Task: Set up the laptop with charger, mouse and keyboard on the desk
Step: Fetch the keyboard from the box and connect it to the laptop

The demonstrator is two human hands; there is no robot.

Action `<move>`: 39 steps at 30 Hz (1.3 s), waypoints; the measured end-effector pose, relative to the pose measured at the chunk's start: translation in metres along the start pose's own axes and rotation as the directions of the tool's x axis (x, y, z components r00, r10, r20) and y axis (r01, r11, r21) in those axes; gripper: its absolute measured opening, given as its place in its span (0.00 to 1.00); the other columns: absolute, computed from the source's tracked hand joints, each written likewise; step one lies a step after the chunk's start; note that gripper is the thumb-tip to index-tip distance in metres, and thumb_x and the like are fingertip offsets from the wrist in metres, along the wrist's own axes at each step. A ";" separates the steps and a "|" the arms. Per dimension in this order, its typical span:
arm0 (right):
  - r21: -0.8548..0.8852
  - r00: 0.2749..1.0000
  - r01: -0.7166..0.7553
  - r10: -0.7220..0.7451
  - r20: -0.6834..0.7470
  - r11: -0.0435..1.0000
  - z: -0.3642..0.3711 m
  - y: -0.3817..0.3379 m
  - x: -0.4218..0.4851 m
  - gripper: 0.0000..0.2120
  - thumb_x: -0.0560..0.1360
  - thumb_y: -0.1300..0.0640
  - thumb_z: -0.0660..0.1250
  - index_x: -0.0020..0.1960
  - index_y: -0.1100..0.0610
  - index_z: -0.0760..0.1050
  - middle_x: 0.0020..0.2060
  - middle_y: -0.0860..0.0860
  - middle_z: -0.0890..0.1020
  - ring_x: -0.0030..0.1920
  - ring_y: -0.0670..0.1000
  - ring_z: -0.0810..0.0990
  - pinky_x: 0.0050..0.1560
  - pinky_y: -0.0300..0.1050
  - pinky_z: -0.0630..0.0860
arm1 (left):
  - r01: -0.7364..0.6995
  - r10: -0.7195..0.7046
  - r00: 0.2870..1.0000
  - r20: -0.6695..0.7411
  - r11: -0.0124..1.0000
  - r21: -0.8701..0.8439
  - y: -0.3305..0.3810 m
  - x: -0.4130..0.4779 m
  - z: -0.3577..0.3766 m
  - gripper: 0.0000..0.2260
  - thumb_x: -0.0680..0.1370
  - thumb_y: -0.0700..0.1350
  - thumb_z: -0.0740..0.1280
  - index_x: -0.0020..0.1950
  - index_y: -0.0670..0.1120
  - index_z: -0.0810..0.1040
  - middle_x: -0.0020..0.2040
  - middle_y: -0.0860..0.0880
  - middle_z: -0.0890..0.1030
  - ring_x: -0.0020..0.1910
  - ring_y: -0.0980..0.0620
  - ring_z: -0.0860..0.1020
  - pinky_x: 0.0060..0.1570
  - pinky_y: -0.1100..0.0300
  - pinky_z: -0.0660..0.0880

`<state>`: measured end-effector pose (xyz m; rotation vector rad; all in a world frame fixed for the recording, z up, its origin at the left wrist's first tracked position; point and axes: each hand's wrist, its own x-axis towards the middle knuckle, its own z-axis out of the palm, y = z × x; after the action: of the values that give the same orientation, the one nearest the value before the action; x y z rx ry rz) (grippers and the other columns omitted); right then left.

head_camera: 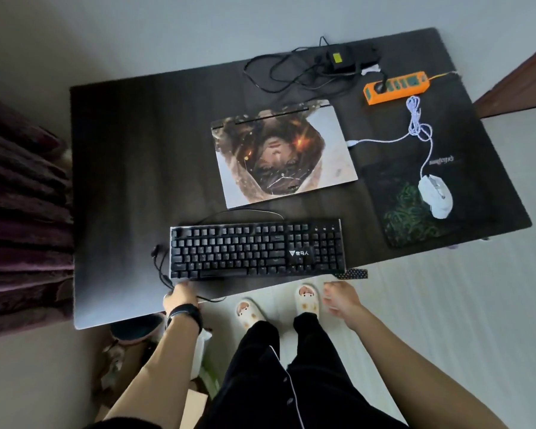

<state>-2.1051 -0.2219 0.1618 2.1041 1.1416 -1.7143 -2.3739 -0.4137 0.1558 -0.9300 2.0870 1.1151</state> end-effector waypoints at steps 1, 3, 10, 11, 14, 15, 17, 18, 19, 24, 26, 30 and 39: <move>-0.059 1.000 0.001 0.000 0.024 0.998 0.003 -0.001 -0.003 0.08 0.77 0.59 0.64 0.40 0.57 0.77 0.36 0.52 0.80 0.37 0.53 0.78 0.39 0.45 0.71 | -0.023 0.023 0.998 -0.060 1.000 0.003 0.004 0.000 -0.007 0.17 0.75 0.48 0.65 0.58 0.38 0.78 0.53 0.38 0.80 0.51 0.39 0.78 0.57 0.50 0.74; -0.210 0.995 0.036 -0.015 0.097 0.977 0.014 -0.004 -0.011 0.06 0.75 0.55 0.65 0.43 0.58 0.76 0.38 0.52 0.78 0.36 0.52 0.78 0.35 0.43 0.70 | -0.092 0.096 0.985 -0.142 0.995 0.033 0.016 -0.004 -0.023 0.18 0.75 0.48 0.66 0.60 0.40 0.79 0.59 0.39 0.80 0.58 0.38 0.77 0.62 0.50 0.72; -0.602 0.888 0.456 -0.286 0.361 0.655 0.085 -0.059 -0.048 0.15 0.78 0.47 0.63 0.50 0.57 0.81 0.47 0.52 0.86 0.51 0.54 0.82 0.54 0.47 0.76 | -0.370 0.365 0.929 0.061 0.918 0.145 0.084 0.025 -0.075 0.16 0.67 0.58 0.69 0.38 0.44 0.79 0.35 0.42 0.79 0.38 0.40 0.77 0.45 0.49 0.74; -0.608 0.869 0.491 -0.310 0.385 0.624 0.095 -0.071 -0.055 0.17 0.78 0.47 0.62 0.52 0.59 0.81 0.48 0.54 0.86 0.52 0.56 0.83 0.54 0.48 0.77 | -0.409 0.395 0.912 0.110 0.892 0.191 0.095 0.023 -0.078 0.15 0.69 0.57 0.70 0.35 0.45 0.78 0.31 0.45 0.77 0.36 0.44 0.75 0.42 0.52 0.72; -0.640 0.816 0.578 -0.356 0.455 0.506 0.128 -0.101 -0.068 0.18 0.79 0.48 0.62 0.54 0.62 0.80 0.50 0.56 0.86 0.53 0.58 0.82 0.55 0.50 0.78 | -0.521 0.480 0.852 0.208 0.817 0.248 0.131 0.021 -0.087 0.10 0.76 0.51 0.70 0.43 0.45 0.81 0.36 0.47 0.79 0.39 0.47 0.75 0.42 0.58 0.69; -0.654 0.805 0.592 -0.369 0.464 0.471 0.139 -0.109 -0.069 0.17 0.79 0.48 0.62 0.54 0.60 0.80 0.50 0.55 0.86 0.54 0.57 0.82 0.56 0.49 0.77 | -0.553 0.508 0.831 0.225 0.795 0.247 0.141 0.023 -0.089 0.10 0.77 0.50 0.69 0.46 0.44 0.82 0.39 0.46 0.80 0.41 0.47 0.76 0.43 0.59 0.69; -0.683 0.789 0.609 -0.397 0.469 0.402 0.155 -0.120 -0.065 0.14 0.79 0.47 0.62 0.54 0.57 0.78 0.53 0.54 0.84 0.57 0.57 0.81 0.56 0.48 0.76 | -0.593 0.539 0.802 0.256 0.771 0.232 0.156 0.028 -0.089 0.10 0.78 0.50 0.69 0.49 0.44 0.83 0.41 0.46 0.80 0.42 0.49 0.76 0.44 0.60 0.70; -0.701 0.776 0.619 -0.415 0.475 0.355 0.163 -0.124 -0.064 0.14 0.78 0.47 0.63 0.56 0.55 0.77 0.56 0.54 0.82 0.59 0.58 0.80 0.56 0.48 0.75 | -0.601 0.541 0.794 0.276 0.764 0.233 0.161 0.029 -0.089 0.11 0.77 0.50 0.69 0.48 0.43 0.84 0.40 0.46 0.80 0.41 0.49 0.75 0.43 0.60 0.70; -0.720 0.770 0.617 -0.431 0.471 0.316 0.169 -0.127 -0.062 0.16 0.78 0.46 0.63 0.60 0.55 0.75 0.59 0.55 0.80 0.61 0.59 0.78 0.57 0.49 0.75 | -0.605 0.533 0.791 0.299 0.756 0.250 0.164 0.030 -0.087 0.11 0.77 0.51 0.69 0.46 0.44 0.83 0.37 0.47 0.79 0.39 0.49 0.75 0.40 0.60 0.69; -0.781 0.655 0.621 -0.590 0.473 0.063 0.195 -0.147 -0.059 0.27 0.76 0.43 0.66 0.70 0.55 0.67 0.66 0.56 0.70 0.68 0.60 0.68 0.63 0.56 0.73 | -0.614 0.528 0.785 0.324 0.736 0.285 0.164 0.038 -0.082 0.14 0.76 0.53 0.70 0.51 0.43 0.83 0.37 0.46 0.81 0.40 0.43 0.77 0.42 0.56 0.72; -0.806 0.627 0.590 -0.604 0.492 -0.044 0.203 -0.159 -0.055 0.31 0.74 0.39 0.66 0.72 0.54 0.65 0.68 0.56 0.69 0.69 0.60 0.66 0.64 0.57 0.71 | -0.609 0.532 0.790 0.305 0.741 0.284 0.161 0.043 -0.081 0.16 0.76 0.54 0.70 0.55 0.43 0.83 0.46 0.40 0.84 0.49 0.40 0.80 0.47 0.53 0.76; -0.834 0.702 0.535 -0.480 0.526 -0.131 0.213 -0.184 -0.040 0.41 0.68 0.32 0.70 0.72 0.53 0.65 0.67 0.55 0.71 0.69 0.60 0.69 0.65 0.59 0.69 | -0.589 0.523 0.803 0.288 0.770 0.244 0.162 0.052 -0.082 0.16 0.76 0.54 0.69 0.52 0.42 0.83 0.37 0.49 0.79 0.39 0.48 0.76 0.42 0.59 0.70; -0.730 0.670 0.680 -0.344 0.657 -0.070 0.224 -0.201 -0.013 0.42 0.63 0.44 0.80 0.69 0.56 0.67 0.63 0.54 0.72 0.65 0.58 0.70 0.62 0.54 0.72 | -0.437 0.438 0.883 0.168 0.898 -0.047 0.198 0.045 -0.076 0.09 0.81 0.46 0.63 0.54 0.44 0.82 0.30 0.51 0.67 0.19 0.59 0.64 0.21 0.66 0.61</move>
<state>-2.4060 -0.2220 0.1664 0.4901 2.2863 -0.7305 -2.5702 -0.4131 0.2474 -0.3435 2.2011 1.3738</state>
